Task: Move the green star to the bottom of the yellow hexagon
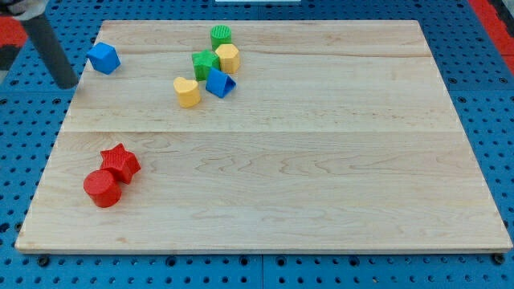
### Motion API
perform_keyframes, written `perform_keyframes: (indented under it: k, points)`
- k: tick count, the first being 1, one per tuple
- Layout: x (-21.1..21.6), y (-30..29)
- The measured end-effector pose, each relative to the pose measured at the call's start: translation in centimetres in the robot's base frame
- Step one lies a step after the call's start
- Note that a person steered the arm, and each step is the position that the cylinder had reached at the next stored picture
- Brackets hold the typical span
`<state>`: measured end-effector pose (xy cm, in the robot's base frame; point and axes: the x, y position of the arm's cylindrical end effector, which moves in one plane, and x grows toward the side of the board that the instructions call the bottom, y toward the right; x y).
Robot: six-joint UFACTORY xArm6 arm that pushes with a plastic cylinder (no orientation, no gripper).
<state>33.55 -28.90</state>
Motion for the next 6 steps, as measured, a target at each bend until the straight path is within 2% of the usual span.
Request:
perform_keyframes:
  k: [1,2,3,4,5,6]
  points:
    - [-5.0,4.4]
    - [-5.9,6.9]
    - [-2.8,12.4]
    - [-2.7,16.6]
    - [-2.7,17.9]
    - [-2.7,25.6]
